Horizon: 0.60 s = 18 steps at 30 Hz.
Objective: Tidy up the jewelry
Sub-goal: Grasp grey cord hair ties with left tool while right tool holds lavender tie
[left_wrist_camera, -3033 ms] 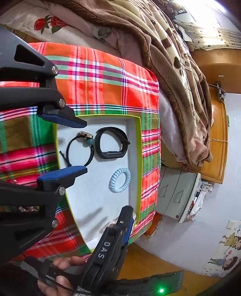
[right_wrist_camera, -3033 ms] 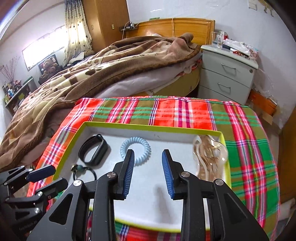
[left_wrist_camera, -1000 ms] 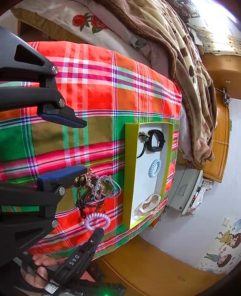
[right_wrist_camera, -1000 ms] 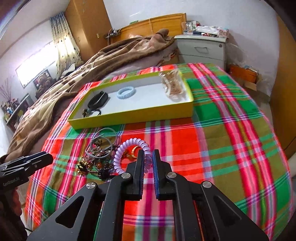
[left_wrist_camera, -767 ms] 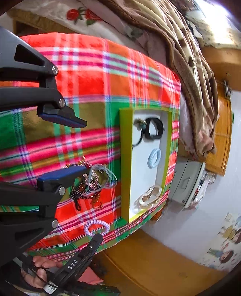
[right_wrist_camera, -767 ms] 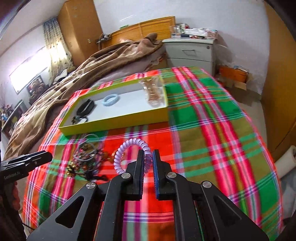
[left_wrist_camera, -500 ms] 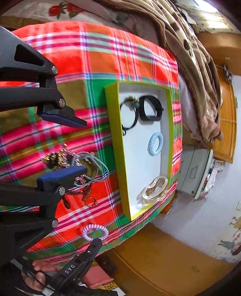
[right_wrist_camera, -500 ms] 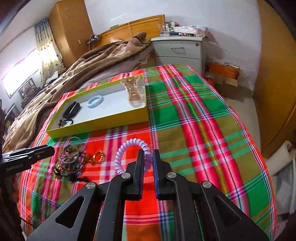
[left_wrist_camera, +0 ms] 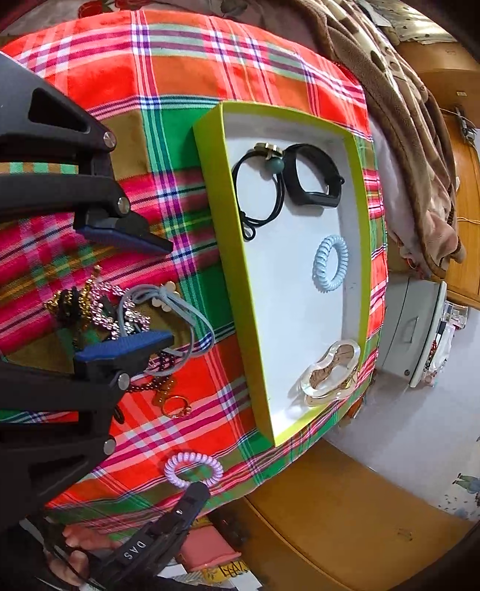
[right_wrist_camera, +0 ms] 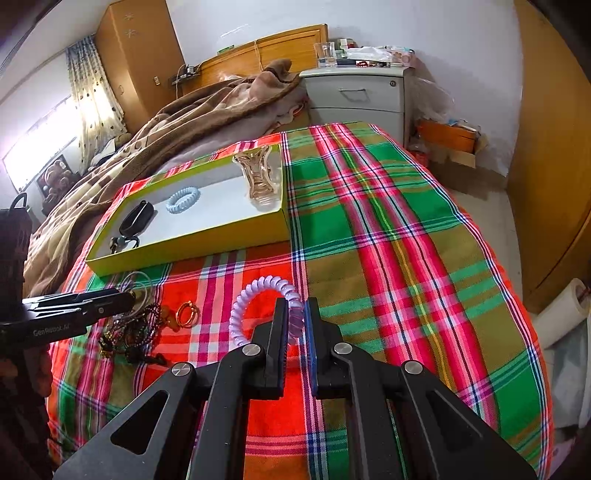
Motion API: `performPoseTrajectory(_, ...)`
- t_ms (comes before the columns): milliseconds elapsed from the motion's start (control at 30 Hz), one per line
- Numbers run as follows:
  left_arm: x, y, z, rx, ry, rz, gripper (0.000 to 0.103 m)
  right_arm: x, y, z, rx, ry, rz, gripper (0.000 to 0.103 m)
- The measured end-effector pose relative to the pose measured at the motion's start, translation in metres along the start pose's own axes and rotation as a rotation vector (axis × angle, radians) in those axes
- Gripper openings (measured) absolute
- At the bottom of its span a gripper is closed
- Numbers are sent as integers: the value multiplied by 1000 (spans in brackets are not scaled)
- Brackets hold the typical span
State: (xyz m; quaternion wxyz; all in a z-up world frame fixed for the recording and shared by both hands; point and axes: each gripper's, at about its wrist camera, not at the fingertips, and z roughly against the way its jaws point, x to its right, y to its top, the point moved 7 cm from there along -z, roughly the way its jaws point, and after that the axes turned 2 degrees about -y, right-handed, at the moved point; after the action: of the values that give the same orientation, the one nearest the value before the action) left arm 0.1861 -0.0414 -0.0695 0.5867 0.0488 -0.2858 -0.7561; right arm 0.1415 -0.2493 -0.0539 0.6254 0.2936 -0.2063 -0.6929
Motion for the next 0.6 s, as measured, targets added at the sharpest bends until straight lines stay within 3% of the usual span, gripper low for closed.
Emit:
performPoseTrajectory(133,0,1,-1,3,-12,-6,43,0,0,-1,-1,-1,-1,9)
performPoseTrajectory(367,-6,1,-1,3,-14,3,16,-2,0,-5,-6,-2,1,9)
performPoseTrajectory(600,-11,-1,7,27,-13,25,12,3,-2,-2,-15,9,6,9)
